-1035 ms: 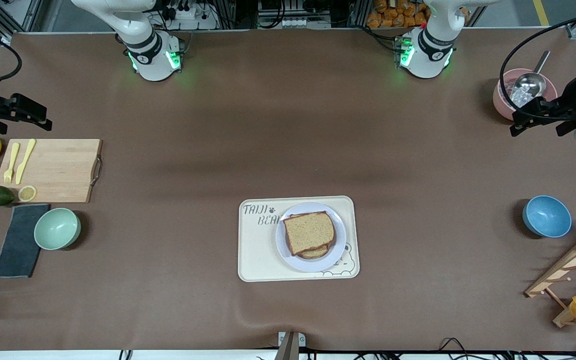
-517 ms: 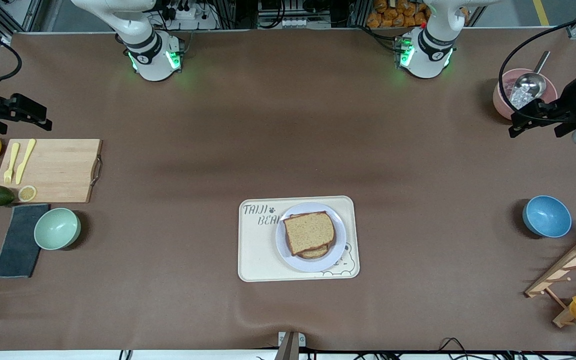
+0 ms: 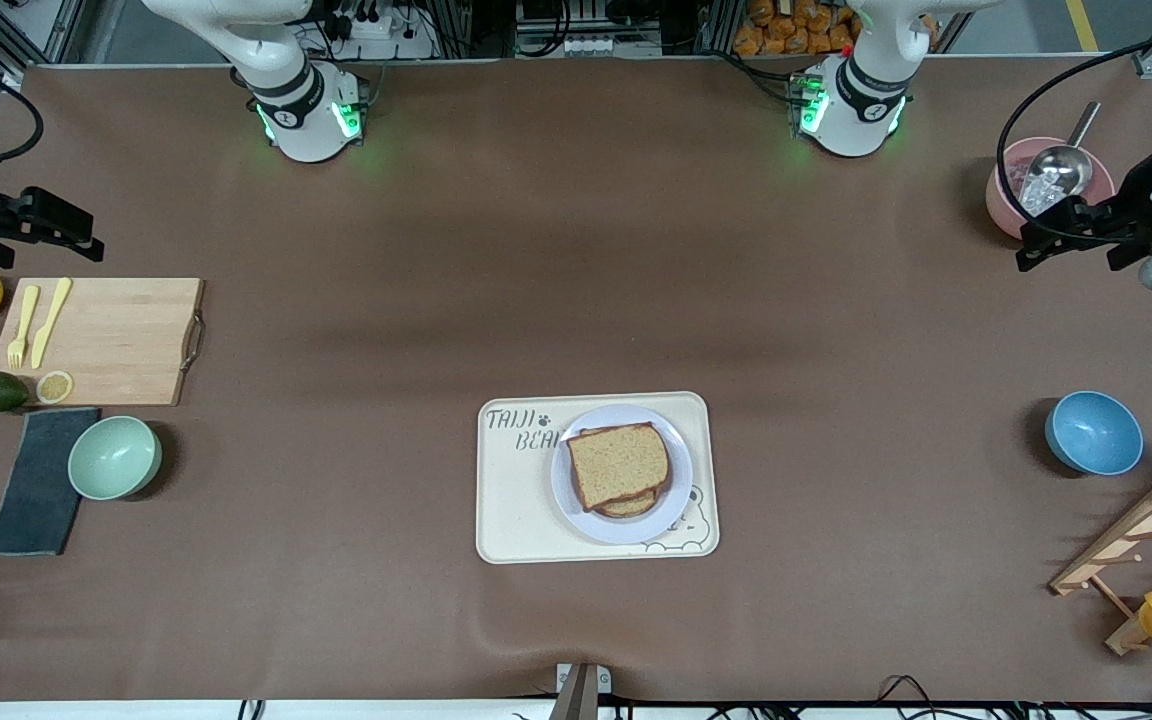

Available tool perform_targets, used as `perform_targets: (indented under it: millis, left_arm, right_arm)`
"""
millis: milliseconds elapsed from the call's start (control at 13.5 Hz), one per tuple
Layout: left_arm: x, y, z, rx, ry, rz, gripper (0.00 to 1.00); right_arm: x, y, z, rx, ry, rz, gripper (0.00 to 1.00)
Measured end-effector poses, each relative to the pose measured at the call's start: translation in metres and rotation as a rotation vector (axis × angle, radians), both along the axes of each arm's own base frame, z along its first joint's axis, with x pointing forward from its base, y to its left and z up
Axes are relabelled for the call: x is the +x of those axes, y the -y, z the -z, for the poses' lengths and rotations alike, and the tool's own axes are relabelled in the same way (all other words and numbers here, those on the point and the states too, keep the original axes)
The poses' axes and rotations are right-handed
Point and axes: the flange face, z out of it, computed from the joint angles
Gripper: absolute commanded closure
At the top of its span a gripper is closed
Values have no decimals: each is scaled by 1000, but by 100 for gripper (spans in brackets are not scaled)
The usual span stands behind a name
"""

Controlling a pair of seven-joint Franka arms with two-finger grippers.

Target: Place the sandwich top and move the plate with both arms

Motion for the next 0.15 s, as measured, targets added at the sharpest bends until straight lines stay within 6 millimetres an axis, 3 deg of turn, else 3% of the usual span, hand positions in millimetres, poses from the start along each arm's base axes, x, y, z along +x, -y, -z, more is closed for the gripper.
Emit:
perform_targets:
  millis: [148]
  left_arm:
    - [-1, 0, 1, 12, -6, -26, 0]
  right_arm:
    - [0, 1, 0, 0, 0, 2, 0]
